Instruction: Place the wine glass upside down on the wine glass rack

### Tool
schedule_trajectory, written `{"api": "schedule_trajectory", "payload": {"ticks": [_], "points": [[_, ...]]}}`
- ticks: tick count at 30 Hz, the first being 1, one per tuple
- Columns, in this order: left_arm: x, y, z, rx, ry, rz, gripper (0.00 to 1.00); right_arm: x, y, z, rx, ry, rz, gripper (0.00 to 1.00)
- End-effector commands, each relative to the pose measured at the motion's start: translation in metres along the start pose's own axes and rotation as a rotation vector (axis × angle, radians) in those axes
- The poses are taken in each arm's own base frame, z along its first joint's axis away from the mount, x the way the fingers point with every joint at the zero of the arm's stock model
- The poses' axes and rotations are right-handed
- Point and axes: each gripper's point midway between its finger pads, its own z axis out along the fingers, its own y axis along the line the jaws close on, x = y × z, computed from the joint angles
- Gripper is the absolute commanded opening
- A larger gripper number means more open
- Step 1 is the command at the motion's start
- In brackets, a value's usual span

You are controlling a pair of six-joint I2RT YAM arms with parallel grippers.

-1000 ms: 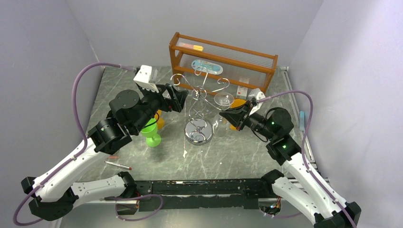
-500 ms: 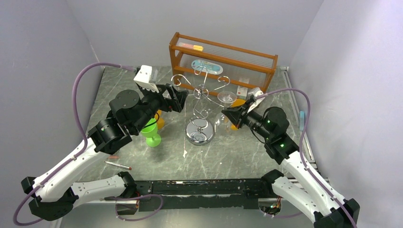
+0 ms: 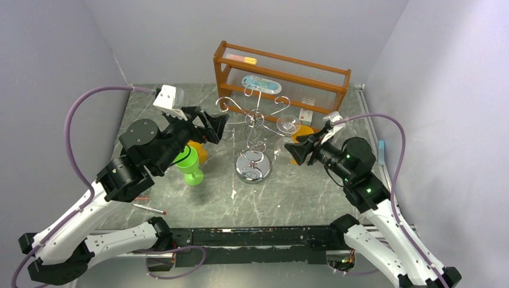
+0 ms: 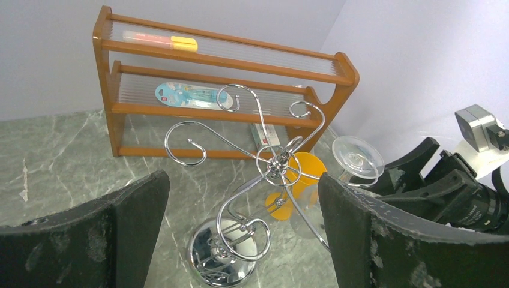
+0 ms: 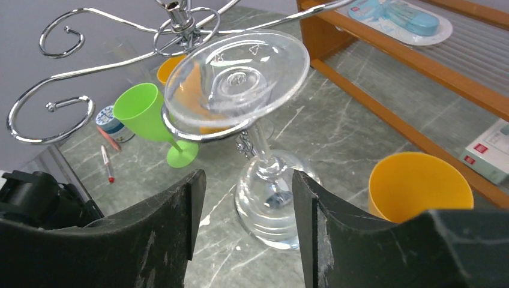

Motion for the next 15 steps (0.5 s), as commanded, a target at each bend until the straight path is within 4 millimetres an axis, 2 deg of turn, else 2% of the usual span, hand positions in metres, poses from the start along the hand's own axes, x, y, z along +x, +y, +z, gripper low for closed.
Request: {"api": "schedule_trajectory", "payload": {"ticks": [1, 9, 14, 15], "points": [[0.0, 0.004, -0.006, -0.004, 0.0, 0.022, 0.97, 0.005, -0.006, -0.023, 0.081, 0.055, 0.041, 0.59], [0.003, 0.009, -0.015, -0.016, 0.015, 0.007, 0.97, 0.008, -0.034, -0.047, 0.32, 0.133, 0.135, 0.62], [0.007, 0.016, -0.035, -0.005, 0.0, -0.047, 0.97, 0.015, -0.068, -0.066, 0.609, 0.104, 0.334, 0.62], [0.008, 0.016, -0.039, 0.001, 0.001, -0.054, 0.97, 0.023, -0.075, -0.072, 0.691, 0.116, 0.403, 0.62]]}}
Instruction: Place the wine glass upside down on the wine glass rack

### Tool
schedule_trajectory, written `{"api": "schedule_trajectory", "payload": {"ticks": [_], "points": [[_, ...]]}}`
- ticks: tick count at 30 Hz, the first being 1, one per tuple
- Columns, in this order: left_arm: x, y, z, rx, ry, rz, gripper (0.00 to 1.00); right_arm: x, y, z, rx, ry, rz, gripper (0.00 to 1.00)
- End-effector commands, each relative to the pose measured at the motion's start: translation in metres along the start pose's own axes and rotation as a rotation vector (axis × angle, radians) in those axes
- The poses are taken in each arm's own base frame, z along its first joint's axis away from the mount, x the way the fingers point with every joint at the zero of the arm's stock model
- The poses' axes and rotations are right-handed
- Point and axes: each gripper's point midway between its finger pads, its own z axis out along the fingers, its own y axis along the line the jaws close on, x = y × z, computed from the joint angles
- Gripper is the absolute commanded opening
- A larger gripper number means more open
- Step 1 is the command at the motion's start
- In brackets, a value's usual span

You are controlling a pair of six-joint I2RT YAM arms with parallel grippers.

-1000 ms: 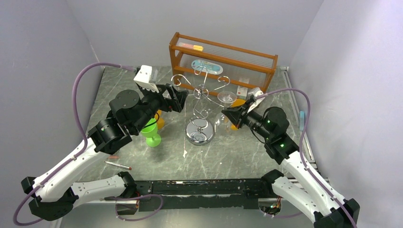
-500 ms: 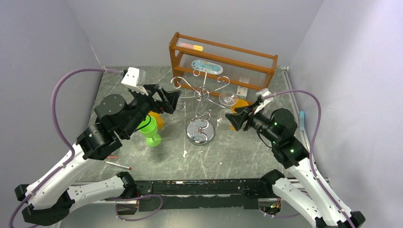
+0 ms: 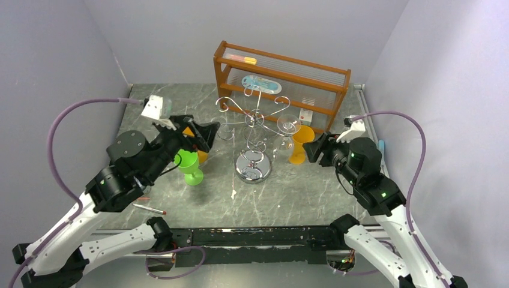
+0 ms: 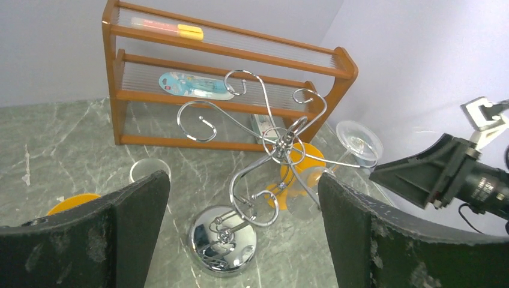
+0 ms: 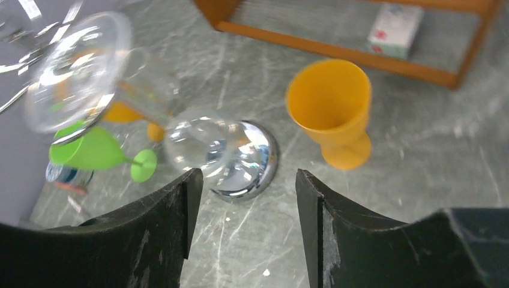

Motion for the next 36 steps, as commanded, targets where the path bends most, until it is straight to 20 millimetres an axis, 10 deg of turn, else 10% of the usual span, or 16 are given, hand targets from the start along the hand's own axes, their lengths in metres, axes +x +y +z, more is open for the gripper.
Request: {"api": "schedule_trajectory", "payload": {"ticks": [1, 18, 36], "points": [[0.006, 0.007, -0.02, 0.005, 0.005, -0.039, 0.97, 0.017, -0.054, -0.008, 0.383, 0.04, 0.263, 0.61], [0.011, 0.005, -0.044, 0.066, 0.05, -0.057, 0.97, 0.024, -0.097, 0.076, 0.682, -0.044, 0.381, 0.56], [0.019, 0.001, -0.028, 0.007, 0.114, -0.137, 0.97, 0.061, -0.11, 0.097, 0.664, 0.195, 0.326, 0.26]]}}
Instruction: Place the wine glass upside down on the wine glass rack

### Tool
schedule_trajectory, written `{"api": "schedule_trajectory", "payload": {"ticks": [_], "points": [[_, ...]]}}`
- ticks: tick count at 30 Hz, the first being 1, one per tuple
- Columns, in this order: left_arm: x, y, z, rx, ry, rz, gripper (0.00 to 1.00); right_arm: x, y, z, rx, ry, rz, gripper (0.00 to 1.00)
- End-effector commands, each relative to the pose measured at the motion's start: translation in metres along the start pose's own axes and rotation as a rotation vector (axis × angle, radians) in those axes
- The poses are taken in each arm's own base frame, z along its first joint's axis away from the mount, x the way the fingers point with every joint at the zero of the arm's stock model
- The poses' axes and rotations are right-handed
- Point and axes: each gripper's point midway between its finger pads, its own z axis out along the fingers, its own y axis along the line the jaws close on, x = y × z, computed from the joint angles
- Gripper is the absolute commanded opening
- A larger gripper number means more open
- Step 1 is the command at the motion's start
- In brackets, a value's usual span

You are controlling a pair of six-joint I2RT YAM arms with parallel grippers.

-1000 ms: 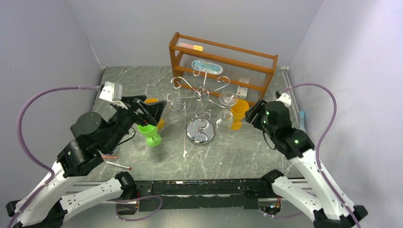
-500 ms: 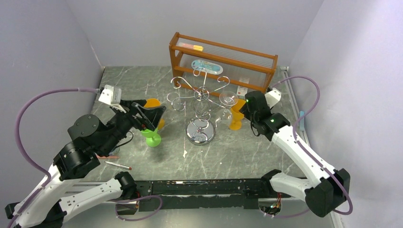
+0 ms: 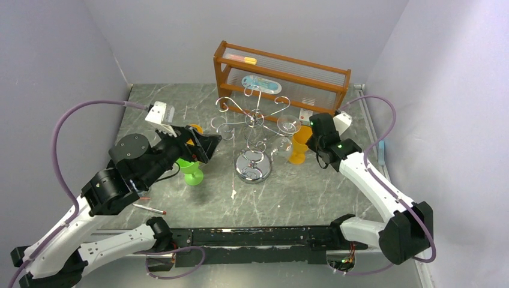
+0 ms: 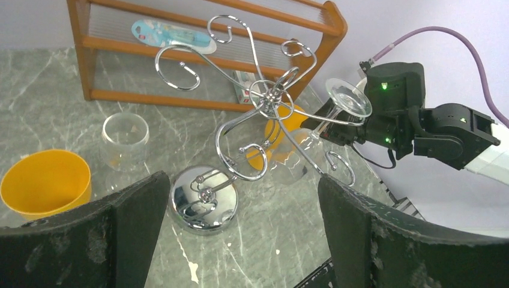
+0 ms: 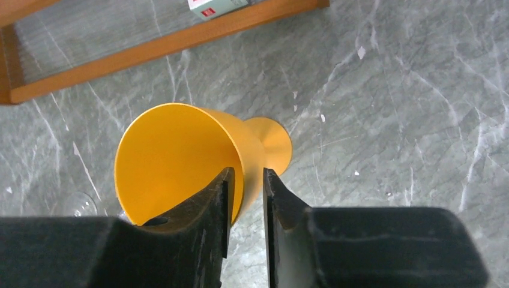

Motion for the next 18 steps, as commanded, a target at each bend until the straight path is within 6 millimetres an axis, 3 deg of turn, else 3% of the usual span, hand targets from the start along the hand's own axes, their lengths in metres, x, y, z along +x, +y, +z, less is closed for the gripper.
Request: {"api": "schedule_trajectory", "payload": {"ticks": [1, 4, 7, 10, 15, 18], "points": [[-0.015, 0.005, -0.007, -0.064, -0.023, -0.091, 0.97, -0.005, 0.008, 0.003, -0.02, 0.062, -0.031, 0.25], [-0.034, -0.001, -0.006, -0.063, -0.065, -0.126, 0.96, -0.007, 0.006, 0.003, 0.006, 0.102, -0.066, 0.15], [-0.048, -0.015, -0.004, -0.023, -0.077, -0.147, 0.96, -0.013, 0.003, 0.0, 0.013, 0.084, -0.085, 0.0], [-0.062, -0.034, -0.001, 0.034, -0.066, -0.152, 0.97, -0.028, 0.003, -0.013, -0.014, 0.023, -0.087, 0.0], [-0.059, -0.055, 0.003, 0.16, -0.069, -0.134, 0.95, -0.064, 0.002, -0.053, -0.095, -0.117, -0.068, 0.0], [-0.065, -0.054, 0.003, 0.156, -0.104, -0.17, 0.96, -0.09, 0.0, -0.087, -0.149, -0.209, -0.038, 0.0]]}}
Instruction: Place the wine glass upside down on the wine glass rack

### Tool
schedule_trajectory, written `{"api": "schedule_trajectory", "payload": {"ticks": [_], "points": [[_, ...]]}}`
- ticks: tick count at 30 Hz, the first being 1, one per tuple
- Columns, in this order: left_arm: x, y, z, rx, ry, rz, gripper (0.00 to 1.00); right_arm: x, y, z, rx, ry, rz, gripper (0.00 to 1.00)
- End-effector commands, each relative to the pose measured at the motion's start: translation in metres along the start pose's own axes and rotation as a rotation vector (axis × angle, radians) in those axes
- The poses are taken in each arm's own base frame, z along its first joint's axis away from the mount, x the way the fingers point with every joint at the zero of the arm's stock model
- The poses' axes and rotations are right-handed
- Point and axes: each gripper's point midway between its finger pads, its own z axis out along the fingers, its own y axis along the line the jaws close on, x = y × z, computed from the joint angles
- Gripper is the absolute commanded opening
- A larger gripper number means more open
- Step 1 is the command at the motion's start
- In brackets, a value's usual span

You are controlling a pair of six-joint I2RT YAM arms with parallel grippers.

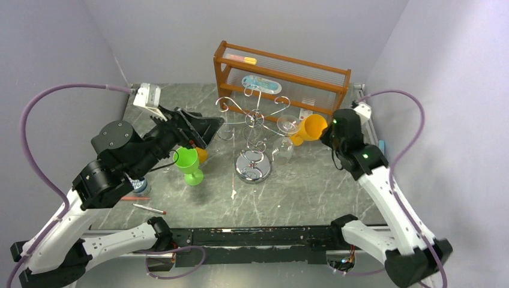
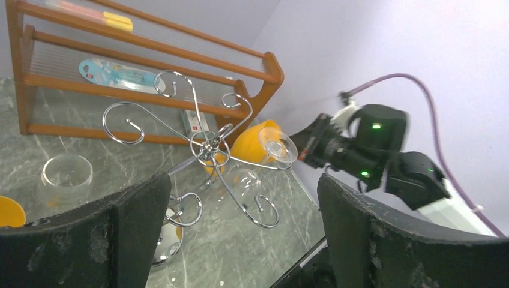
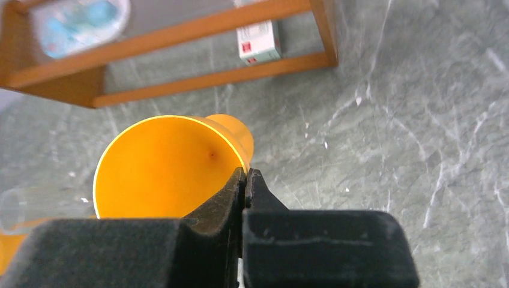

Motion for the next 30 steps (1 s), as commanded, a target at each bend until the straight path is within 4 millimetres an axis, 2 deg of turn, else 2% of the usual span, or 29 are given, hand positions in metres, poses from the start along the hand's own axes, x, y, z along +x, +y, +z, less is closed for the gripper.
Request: {"api": "schedule_trajectory", "payload": {"ticks": [1, 5, 8, 12, 16, 20, 24, 30], "points": [[-0.004, -0.012, 0.001, 0.051, -0.018, -0.045, 0.95, -0.05, -0.003, -0.047, -0.048, -0.158, 0.012, 0.0], [-0.009, -0.024, 0.001, 0.086, 0.006, -0.06, 0.96, -0.09, -0.002, -0.094, -0.104, -0.27, 0.049, 0.0], [-0.004, -0.028, 0.002, 0.108, 0.015, -0.083, 0.96, -0.116, -0.006, -0.125, -0.146, -0.381, 0.099, 0.0], [0.0, -0.031, 0.007, 0.123, 0.013, -0.126, 0.97, -0.14, -0.012, -0.159, -0.19, -0.49, 0.159, 0.0], [-0.002, -0.041, 0.014, 0.161, 0.003, -0.174, 0.97, -0.156, 0.006, -0.196, -0.383, -0.571, 0.207, 0.0], [-0.007, -0.058, 0.022, 0.241, -0.027, -0.264, 0.97, -0.167, 0.034, -0.232, -0.616, -0.615, 0.245, 0.0], [-0.006, -0.073, 0.035, 0.302, -0.028, -0.322, 0.97, -0.168, 0.056, -0.262, -0.809, -0.614, 0.278, 0.0], [0.01, -0.108, 0.059, 0.461, 0.058, -0.454, 0.97, -0.145, 0.081, -0.284, -1.089, -0.53, 0.347, 0.0]]}}
